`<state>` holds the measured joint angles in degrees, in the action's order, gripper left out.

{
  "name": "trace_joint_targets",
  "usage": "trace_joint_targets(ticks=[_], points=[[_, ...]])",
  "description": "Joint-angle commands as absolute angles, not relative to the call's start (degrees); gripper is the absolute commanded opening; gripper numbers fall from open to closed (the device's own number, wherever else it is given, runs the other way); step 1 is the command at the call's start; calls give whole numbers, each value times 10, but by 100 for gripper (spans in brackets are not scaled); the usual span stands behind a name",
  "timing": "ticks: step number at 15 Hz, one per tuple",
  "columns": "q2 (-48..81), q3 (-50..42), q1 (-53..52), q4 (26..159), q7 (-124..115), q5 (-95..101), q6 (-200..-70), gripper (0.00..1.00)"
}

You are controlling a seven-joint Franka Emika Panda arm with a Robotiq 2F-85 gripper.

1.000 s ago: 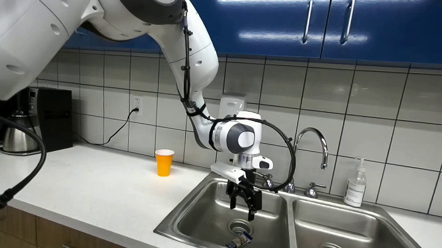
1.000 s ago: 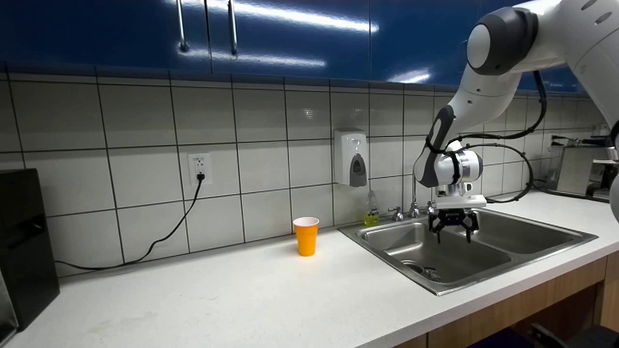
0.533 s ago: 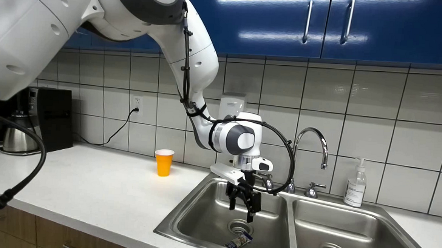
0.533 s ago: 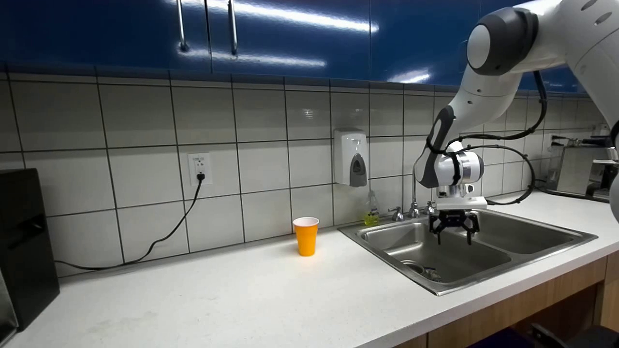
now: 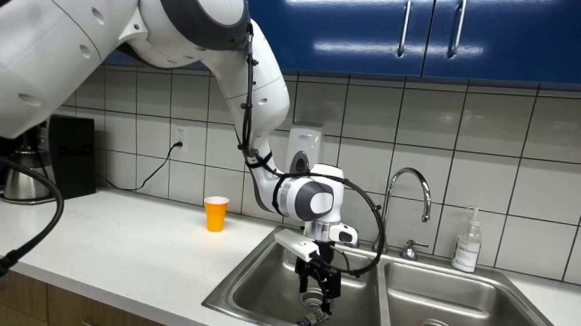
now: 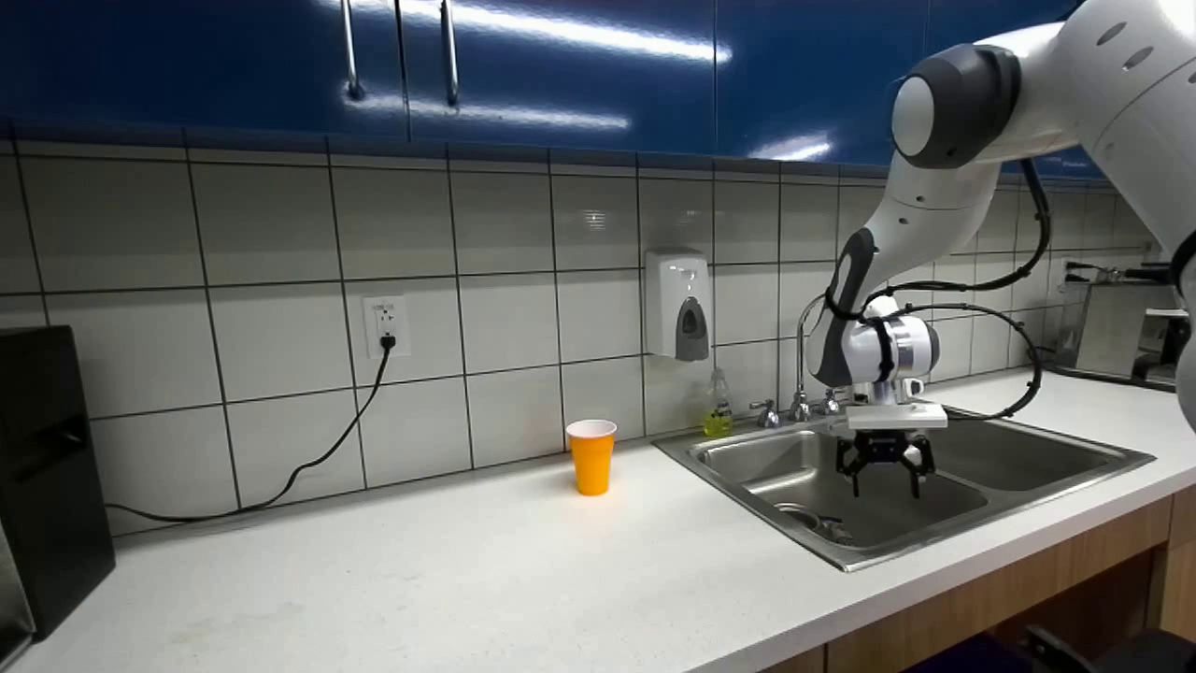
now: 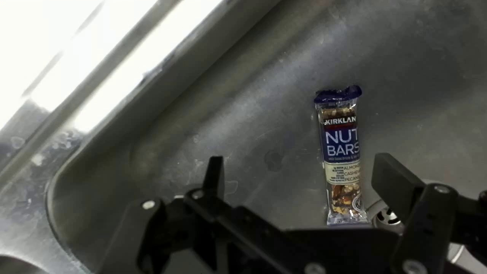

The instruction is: Remove the black packet from the sink and put it on the counter.

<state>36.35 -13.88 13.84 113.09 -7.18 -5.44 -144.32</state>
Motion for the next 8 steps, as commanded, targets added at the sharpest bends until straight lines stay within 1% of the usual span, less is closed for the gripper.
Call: trace_joint_targets(ticks=[1,8], points=[[390,-134,142,1110,-87,-58,-1455,100],[452,-135,136,1055,-106,-57,-1450,100]])
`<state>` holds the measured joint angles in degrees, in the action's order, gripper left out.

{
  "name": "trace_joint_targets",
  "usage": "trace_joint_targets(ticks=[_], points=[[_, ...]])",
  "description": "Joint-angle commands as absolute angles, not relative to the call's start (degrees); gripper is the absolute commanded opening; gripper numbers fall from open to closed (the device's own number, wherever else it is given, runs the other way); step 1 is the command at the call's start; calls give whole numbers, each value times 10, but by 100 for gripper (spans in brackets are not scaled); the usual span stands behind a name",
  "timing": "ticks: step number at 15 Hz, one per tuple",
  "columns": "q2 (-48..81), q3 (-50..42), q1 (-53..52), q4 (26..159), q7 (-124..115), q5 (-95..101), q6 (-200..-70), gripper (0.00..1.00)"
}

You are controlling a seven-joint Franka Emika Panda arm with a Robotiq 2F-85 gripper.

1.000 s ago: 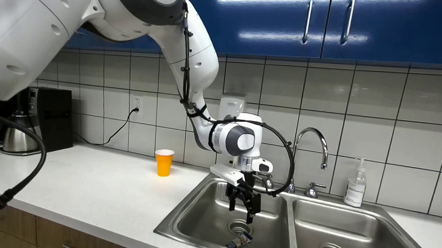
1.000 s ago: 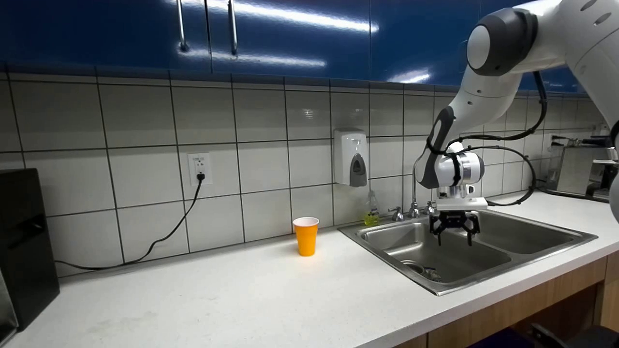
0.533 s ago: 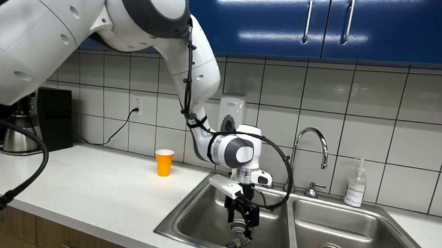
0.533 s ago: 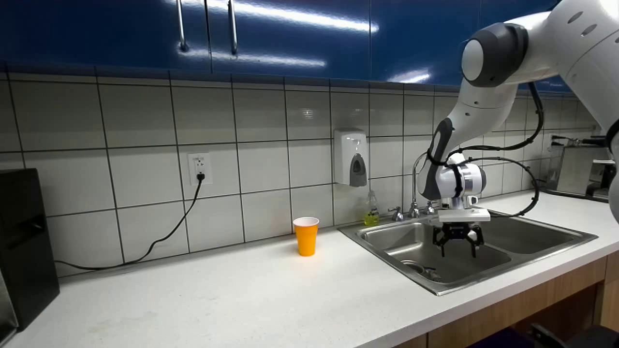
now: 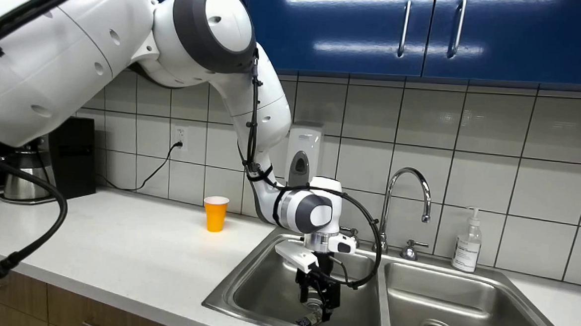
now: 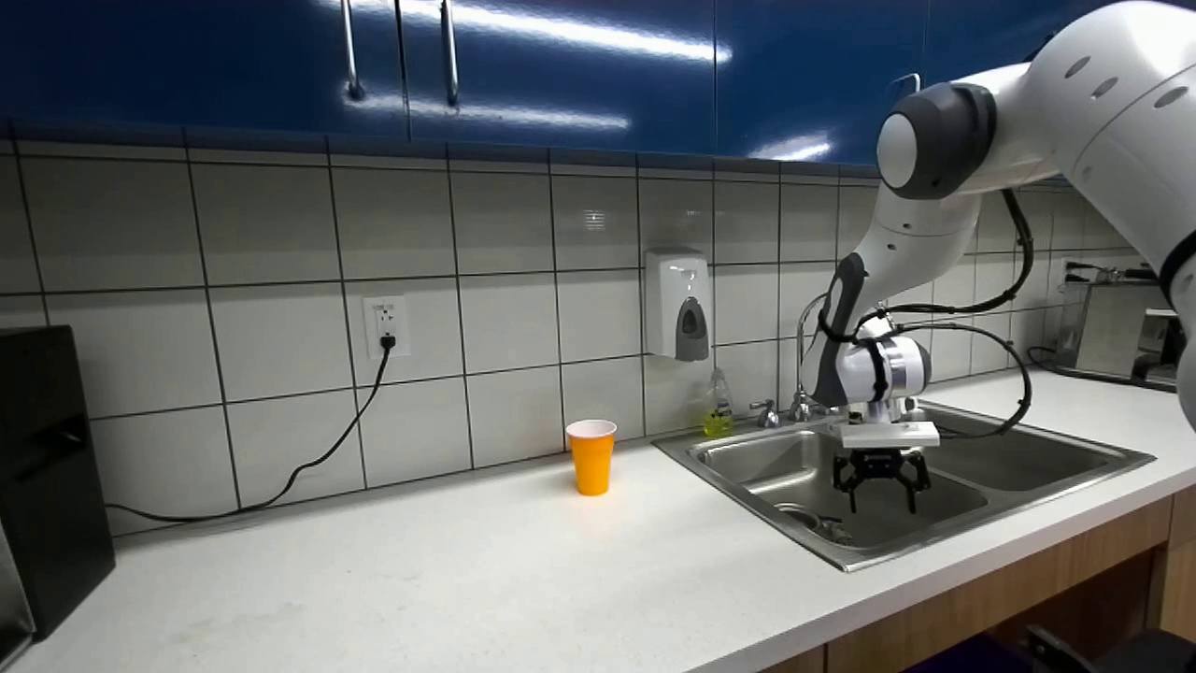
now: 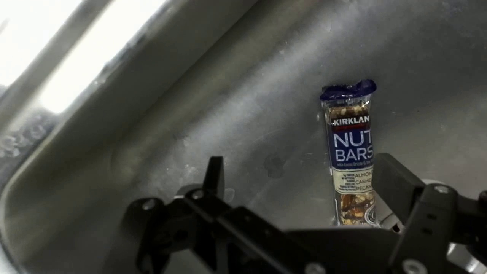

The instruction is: Remove the black packet from the sink and put it on the counter.

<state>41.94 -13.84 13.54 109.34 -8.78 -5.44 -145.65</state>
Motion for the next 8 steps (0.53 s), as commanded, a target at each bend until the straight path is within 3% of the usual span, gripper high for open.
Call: trace_joint_targets(ticks=[1,8], points=[[463,-134,135,1044,-107,-56,-1450,100],[533,-137,125,965,-125,-52,-1442,100]])
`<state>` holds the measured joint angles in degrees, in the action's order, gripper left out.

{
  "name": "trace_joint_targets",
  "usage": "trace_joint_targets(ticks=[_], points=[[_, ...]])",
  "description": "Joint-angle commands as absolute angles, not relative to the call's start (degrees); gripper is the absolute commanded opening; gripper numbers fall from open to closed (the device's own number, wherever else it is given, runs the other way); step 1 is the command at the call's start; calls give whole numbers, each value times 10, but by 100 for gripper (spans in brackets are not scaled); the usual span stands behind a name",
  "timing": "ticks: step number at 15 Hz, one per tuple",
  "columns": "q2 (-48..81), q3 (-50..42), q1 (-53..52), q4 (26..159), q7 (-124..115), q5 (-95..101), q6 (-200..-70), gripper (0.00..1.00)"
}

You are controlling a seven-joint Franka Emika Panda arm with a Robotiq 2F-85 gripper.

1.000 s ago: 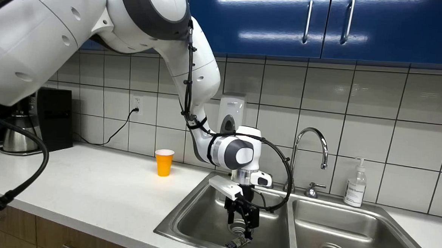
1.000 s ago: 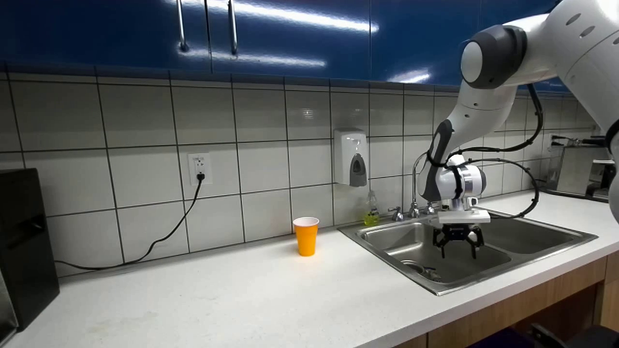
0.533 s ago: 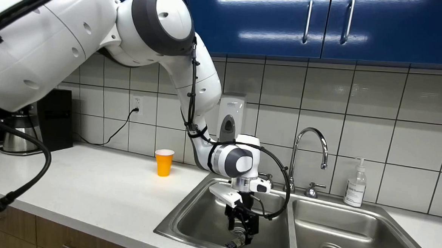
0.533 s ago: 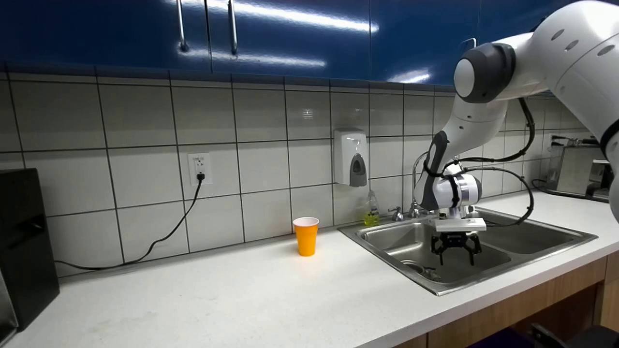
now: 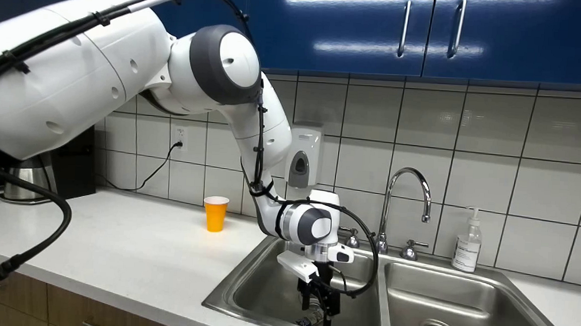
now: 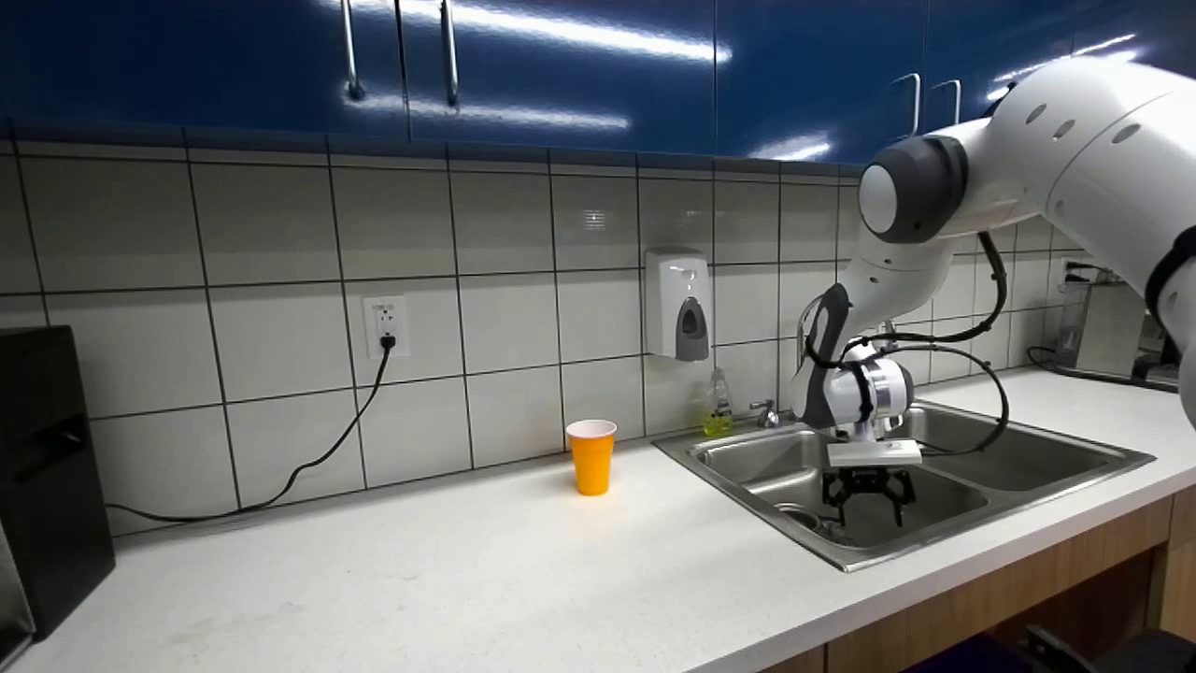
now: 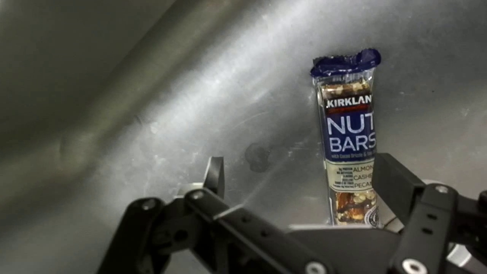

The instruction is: Remove the black packet from the sink and put it on the counter.

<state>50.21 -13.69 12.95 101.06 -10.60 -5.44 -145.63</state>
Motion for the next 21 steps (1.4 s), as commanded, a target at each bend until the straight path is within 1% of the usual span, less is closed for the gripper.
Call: trace_joint_targets(ticks=[1,15,16,17,21], points=[[541,-137,123,955,-127,-52,-1441,100],[600,-133,114,882,-136,-53,-1433,100],[600,-132,114,881,-135,-53,-1433,75],[601,-132,115,880,-134,-53,-1433,74],[604,-131,116,879,-133,-54,-1433,42]])
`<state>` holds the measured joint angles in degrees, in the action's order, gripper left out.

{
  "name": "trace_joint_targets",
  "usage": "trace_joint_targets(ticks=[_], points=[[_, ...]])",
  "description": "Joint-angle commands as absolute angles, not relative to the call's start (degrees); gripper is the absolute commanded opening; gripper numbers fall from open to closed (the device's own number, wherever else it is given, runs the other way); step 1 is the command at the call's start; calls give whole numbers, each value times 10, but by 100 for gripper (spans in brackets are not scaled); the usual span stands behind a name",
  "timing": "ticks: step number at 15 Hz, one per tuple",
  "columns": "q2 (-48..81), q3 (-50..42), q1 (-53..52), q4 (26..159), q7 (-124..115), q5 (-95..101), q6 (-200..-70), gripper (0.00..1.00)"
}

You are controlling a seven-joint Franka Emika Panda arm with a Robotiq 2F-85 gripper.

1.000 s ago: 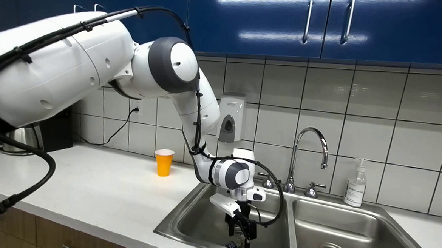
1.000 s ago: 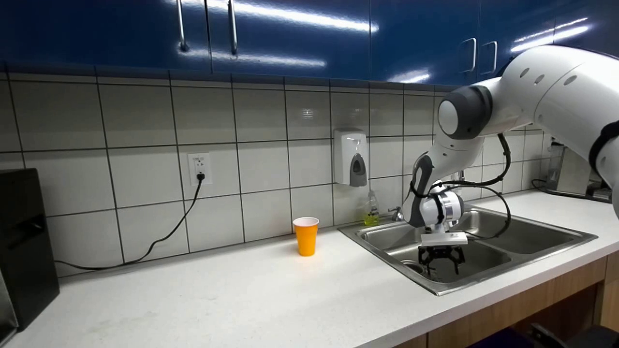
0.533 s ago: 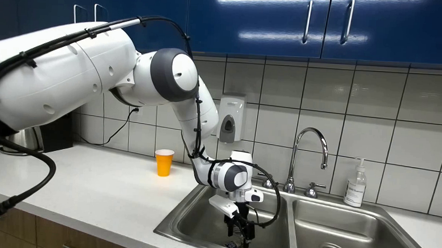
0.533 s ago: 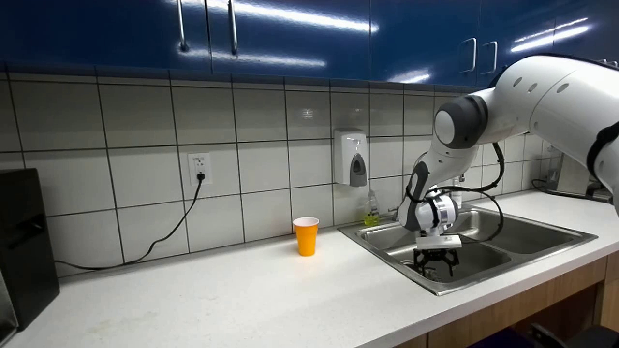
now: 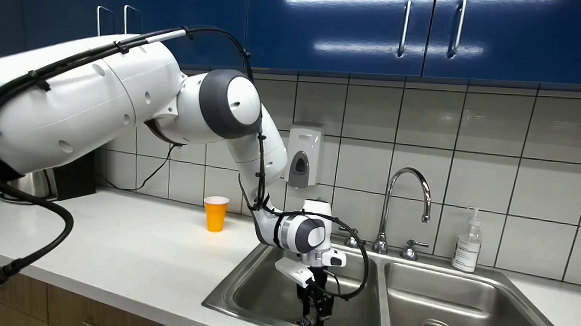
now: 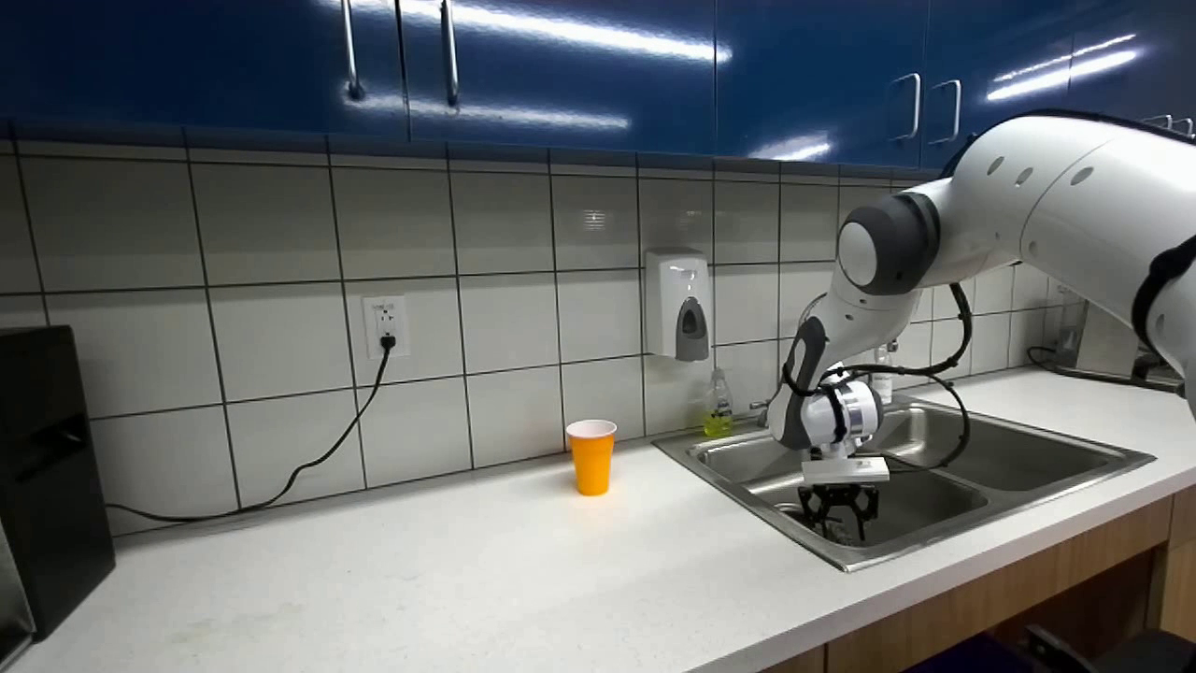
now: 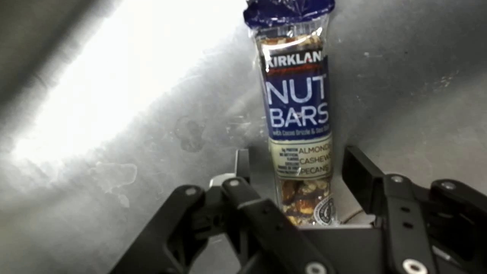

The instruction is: Remove the black packet from the sink and put it on the counter.

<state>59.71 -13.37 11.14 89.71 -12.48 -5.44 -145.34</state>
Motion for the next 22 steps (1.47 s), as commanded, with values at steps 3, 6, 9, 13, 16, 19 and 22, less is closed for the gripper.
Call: trace_joint_targets(ticks=[3,6,9,13,16,19,22], points=[[604,-129,118,875,-131,-55,-1431,18],[606,-128,120,873,-132,-57,-1429,9],[607,-129,121,872,-137,-59,-1425,9],[585,-130,114,886,-147,-60,-1419,9],[557,-131,107,905,-146,-58,-1422,9],[524,-133,101,922,-144,-54,-1425,9],[480,-138,91,950,-144,-47,-1426,9]])
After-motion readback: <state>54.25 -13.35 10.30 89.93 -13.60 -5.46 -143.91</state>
